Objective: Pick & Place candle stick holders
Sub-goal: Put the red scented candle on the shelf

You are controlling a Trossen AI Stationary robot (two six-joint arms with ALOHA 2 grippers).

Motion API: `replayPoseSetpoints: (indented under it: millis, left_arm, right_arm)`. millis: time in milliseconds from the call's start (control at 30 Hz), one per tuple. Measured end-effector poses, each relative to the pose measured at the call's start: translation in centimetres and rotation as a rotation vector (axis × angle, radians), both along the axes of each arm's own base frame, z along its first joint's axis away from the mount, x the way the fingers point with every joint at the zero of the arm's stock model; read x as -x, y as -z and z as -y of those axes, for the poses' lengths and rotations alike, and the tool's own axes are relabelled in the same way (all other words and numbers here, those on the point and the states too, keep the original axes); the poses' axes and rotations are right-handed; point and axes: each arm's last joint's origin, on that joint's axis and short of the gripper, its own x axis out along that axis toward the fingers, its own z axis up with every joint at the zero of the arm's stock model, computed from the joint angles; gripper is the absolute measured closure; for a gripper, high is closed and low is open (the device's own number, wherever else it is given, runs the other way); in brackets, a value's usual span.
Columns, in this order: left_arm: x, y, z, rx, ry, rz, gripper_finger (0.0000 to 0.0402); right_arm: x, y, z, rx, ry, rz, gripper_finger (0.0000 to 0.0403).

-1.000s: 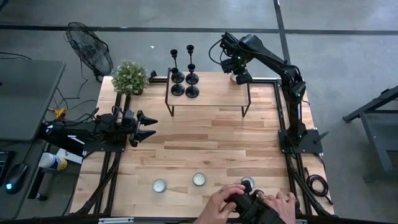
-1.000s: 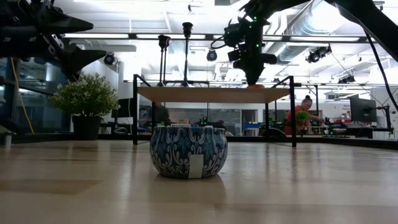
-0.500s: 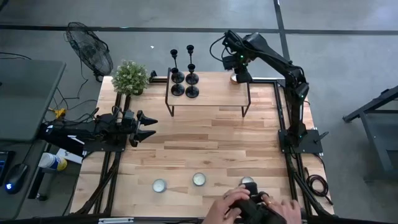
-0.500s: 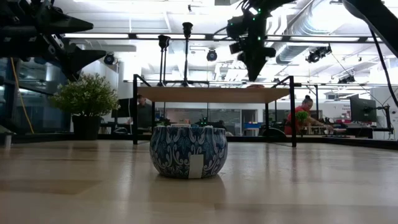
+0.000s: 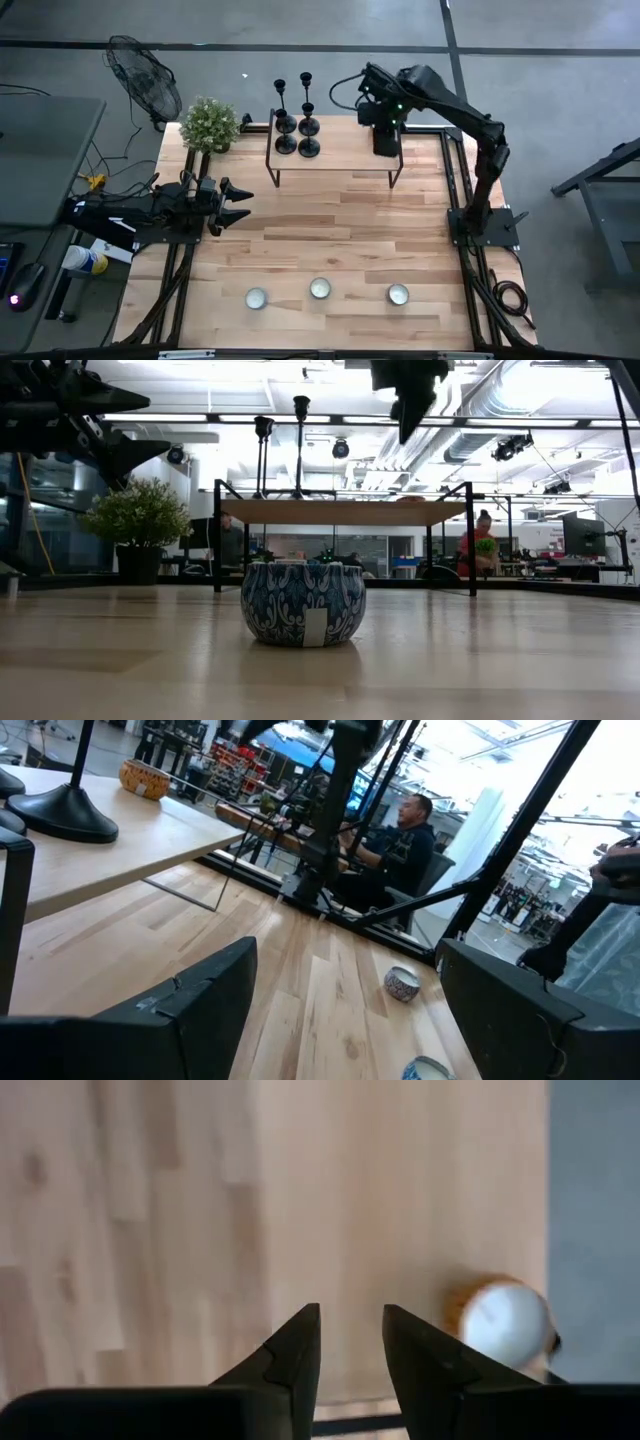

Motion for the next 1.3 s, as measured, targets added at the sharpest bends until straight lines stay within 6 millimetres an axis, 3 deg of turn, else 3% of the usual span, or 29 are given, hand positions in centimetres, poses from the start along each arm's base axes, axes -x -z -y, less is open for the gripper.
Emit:
replayPoseSetpoints:
  millis: [233,500,933,1133,1300]
  left_arm:
    - [0.0,0.0,0.0,0.0,0.0,0.0,0.0098]
    - [0.0,0.0,0.0,0.0,0.0,0.0,0.0098]
    - [0.0,0.0,0.0,0.0,0.0,0.0,0.0098]
    - [0.0,0.0,0.0,0.0,0.0,0.0,0.0098]
    - [0.0,0.0,0.0,0.0,0.0,0.0,0.0098]
  right_arm:
    - [-1.8,-0.9,-6.0,-0.008,-0.016,0.027,0.0299]
    - [-3.5,-0.1,-13.1,-0.157,0.257,0.007,0.0299]
    - [-3.7,8.2,-22.6,-0.466,0.346,-0.362,0.0299]
    - [-3.5,11.5,-25.2,-0.521,0.314,-0.424,0.0299]
    - [-4.5,14.1,-26.1,-0.602,0.275,-0.329,0.0299]
